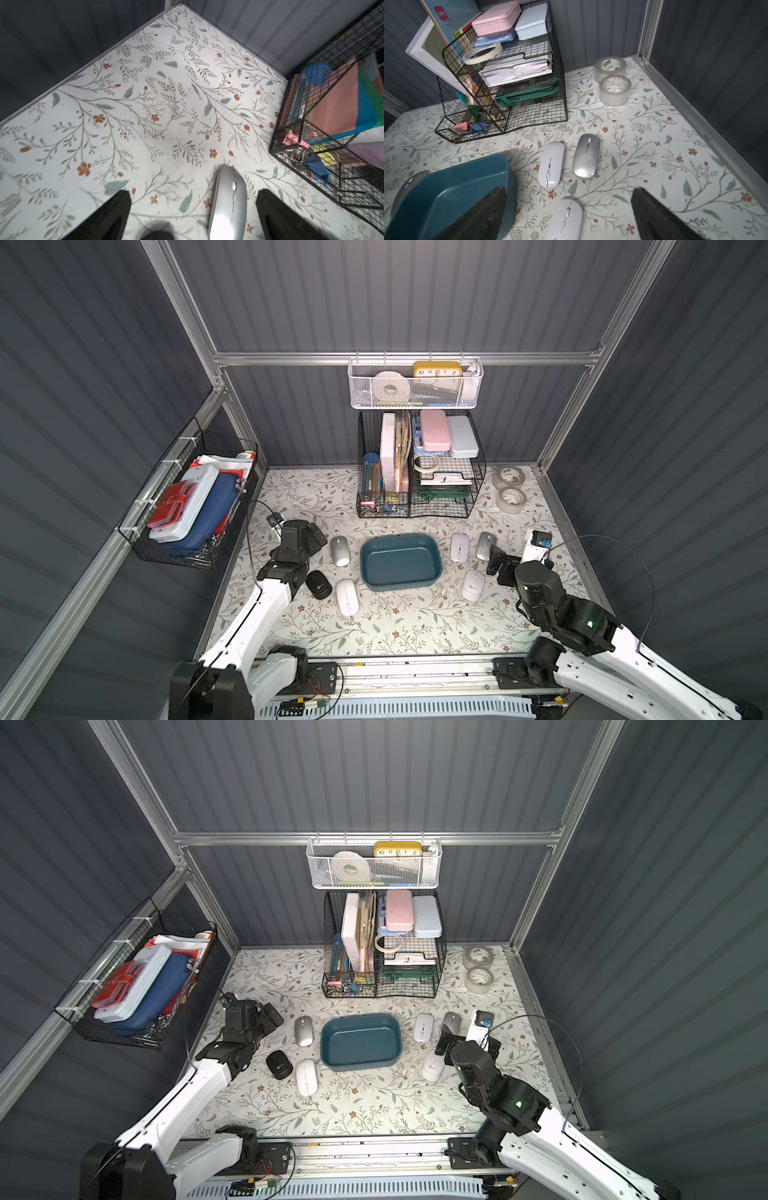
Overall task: Take out the mouse from the storage box
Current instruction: Reset both arms
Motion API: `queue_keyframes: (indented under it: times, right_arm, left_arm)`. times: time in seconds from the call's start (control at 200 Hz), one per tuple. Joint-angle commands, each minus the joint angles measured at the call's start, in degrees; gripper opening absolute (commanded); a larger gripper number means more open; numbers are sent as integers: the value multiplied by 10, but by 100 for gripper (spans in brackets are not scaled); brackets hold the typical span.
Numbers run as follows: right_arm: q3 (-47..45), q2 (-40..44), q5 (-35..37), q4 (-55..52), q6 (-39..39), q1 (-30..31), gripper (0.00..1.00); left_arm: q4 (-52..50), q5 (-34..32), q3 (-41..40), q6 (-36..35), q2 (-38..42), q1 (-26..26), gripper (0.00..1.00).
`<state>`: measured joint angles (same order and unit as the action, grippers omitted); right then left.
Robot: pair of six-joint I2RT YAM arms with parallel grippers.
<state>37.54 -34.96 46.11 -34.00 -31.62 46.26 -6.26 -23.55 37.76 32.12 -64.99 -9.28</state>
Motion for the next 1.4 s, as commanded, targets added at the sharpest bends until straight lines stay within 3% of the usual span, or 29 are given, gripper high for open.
queue_keyframes:
  times: [0.0, 0.12, 0.275, 0.395, 0.54, 0.595, 0.645, 0.705, 0.921, 1.006, 1.181, 1.391]
  right_arm:
    - [35, -40, 72, 64, 118, 0, 99]
    - [41, -77, 106, 147, 216, -26, 99]
    - [41, -108, 32, 185, 206, -141, 99]
    - [14, -132, 32, 247, 235, -203, 99]
    - [-13, -181, 31, 300, 244, -262, 99]
    - [-23, -200, 30, 311, 231, -279, 99]
    - [-37, -212, 31, 333, 235, -285, 99]
    - [-62, -229, 36, 384, 245, -291, 99]
    - [-147, -293, 16, 584, 283, -316, 99]
    - [-173, -327, 4, 665, 293, -327, 99]
    - [-200, -422, -36, 842, 347, -340, 99]
    - [-170, -430, -110, 786, 348, -362, 99]
  left_arm:
    - [142, 1, -7, -92, -37, 3, 99]
    - [278, 22, -48, -227, -63, 3, 99]
    - [320, 0, -68, -284, -102, 3, 99]
    - [392, -32, -99, -334, -125, 3, 100]
    - [498, -19, -125, -365, -179, 4, 100]
    - [474, -9, -117, -345, -185, 4, 99]
    - [560, 21, -146, -350, -196, 6, 99]
    - [551, 31, -146, -345, -207, 6, 99]
    - [752, 69, -205, -365, -310, 7, 100]
    - [768, 71, -192, -371, -341, 10, 99]
    - [636, 82, -139, -337, -326, 31, 99]
    - [595, 88, -121, -315, -326, 53, 99]
